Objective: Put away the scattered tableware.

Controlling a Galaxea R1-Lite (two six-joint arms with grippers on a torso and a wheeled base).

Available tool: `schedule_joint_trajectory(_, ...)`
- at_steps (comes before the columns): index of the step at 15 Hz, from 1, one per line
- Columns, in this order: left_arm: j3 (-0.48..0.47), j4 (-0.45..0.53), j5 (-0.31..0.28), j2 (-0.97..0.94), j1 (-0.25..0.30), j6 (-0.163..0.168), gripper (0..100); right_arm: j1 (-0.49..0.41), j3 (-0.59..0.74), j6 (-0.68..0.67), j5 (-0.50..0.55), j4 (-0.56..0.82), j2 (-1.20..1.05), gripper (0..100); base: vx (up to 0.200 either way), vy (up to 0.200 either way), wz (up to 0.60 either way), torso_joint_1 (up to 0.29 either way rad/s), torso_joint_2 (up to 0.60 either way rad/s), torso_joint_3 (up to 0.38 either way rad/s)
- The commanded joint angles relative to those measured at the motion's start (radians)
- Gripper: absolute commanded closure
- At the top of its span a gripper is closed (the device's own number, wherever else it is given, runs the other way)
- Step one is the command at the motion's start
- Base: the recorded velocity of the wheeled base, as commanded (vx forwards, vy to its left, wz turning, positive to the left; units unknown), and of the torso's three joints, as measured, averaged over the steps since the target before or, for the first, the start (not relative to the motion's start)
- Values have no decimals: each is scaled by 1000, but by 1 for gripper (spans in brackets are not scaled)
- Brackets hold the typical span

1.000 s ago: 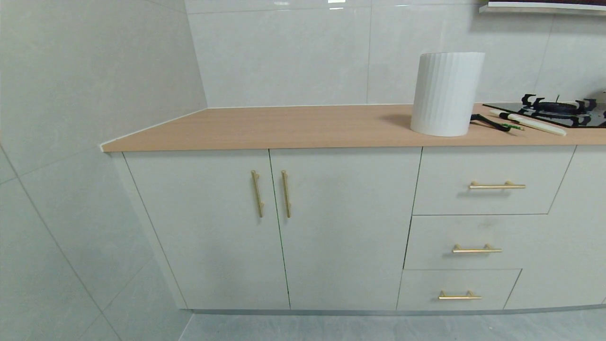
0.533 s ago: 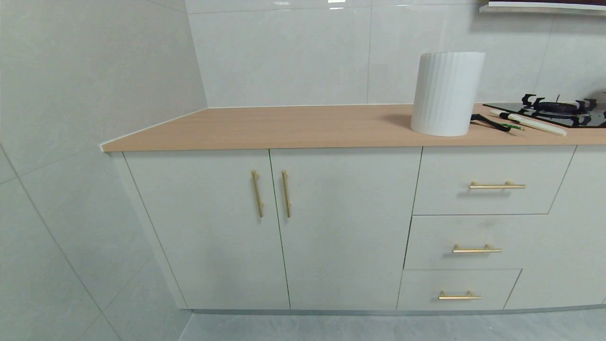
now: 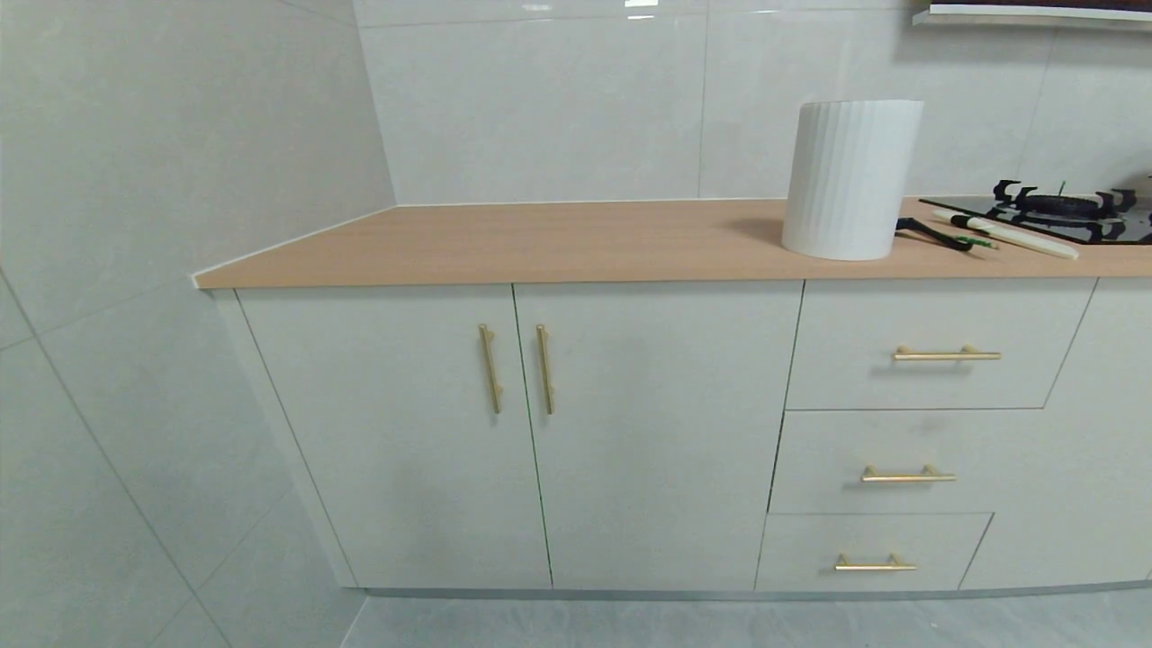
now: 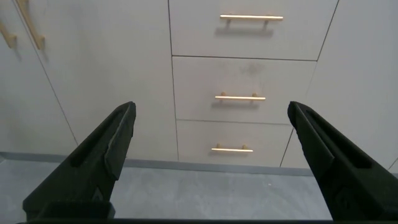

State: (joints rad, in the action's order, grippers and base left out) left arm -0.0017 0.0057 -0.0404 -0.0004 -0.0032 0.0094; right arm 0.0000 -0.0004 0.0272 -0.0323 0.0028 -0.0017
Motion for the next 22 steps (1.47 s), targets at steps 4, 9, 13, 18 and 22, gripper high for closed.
schedule_joint_trajectory(4,0,0,1,0,0,0,0,0,0,-1,0,0,2,0,0,-200,0,8,11,4)
schedule_joint_trajectory(9,0,0,1,0,0,-2,0,0,-1,-3,2,0,2,0,0,-200,0,2,5,0)
schedule_joint_trajectory(13,0,0,1,0,0,-2,0,0,0,-3,2,0,2,0,0,-200,0,4,5,1)
schedule_joint_trajectory(18,0,0,1,0,0,-2,0,0,0,-3,2,0,2,0,0,0,0,0,0,0)
schedule_joint_trajectory(22,0,0,1,0,0,-2,0,0,0,-9,2,0,2,0,150,0,0,1,1,3)
